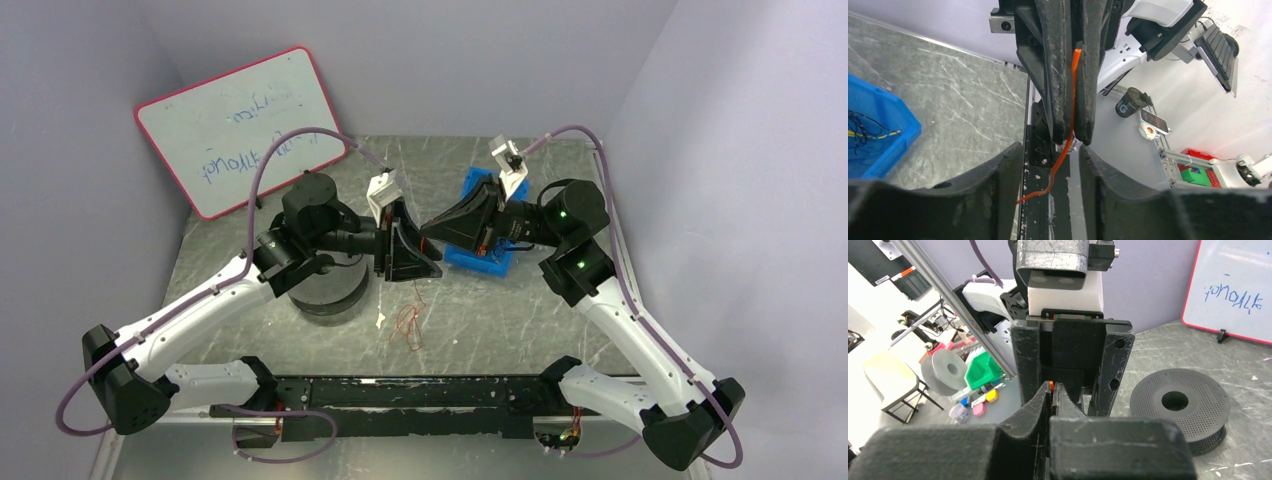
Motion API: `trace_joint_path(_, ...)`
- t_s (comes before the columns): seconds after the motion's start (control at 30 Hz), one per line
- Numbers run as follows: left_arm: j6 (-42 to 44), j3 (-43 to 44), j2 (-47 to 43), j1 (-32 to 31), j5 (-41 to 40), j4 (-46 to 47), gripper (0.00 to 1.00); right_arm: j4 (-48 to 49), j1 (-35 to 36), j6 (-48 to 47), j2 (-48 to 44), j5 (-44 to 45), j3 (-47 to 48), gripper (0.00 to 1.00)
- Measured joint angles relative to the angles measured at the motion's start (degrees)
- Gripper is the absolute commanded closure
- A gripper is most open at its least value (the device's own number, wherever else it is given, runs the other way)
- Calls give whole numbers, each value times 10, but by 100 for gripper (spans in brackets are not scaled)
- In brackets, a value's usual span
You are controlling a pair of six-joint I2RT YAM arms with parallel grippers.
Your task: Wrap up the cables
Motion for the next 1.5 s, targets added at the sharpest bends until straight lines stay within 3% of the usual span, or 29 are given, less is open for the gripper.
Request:
trace_joint_path(0.1,1,0,8,-8,-7,5,91,1,0,1,-2,0,-2,100)
trace_joint_path(0.33,3,0,11,-20,-15,12,93,1,0,1,-17,6,-10,100)
trace_joint_path(0.53,7,0,8,-23,-43,7,93,-18,0,-7,-35,32,-16,49)
trace_joint_path(0.63,24,8,5,-23,-86,-20,93,-39,0,-20,-52,58,-16,36)
trace_joint_path(0.8,49,40,5,-24,-186,-78,93,-100,0,-55,-96,122,-16,26)
trace_joint_path(1.17,57,113,0,-24,-300,-142,93,-187,0,-74,-218,250,-118,23)
trace_joint_path(1.5,39,160,-17,-24,-382,-149,93,-182,0,-10,-196,252,-246,34)
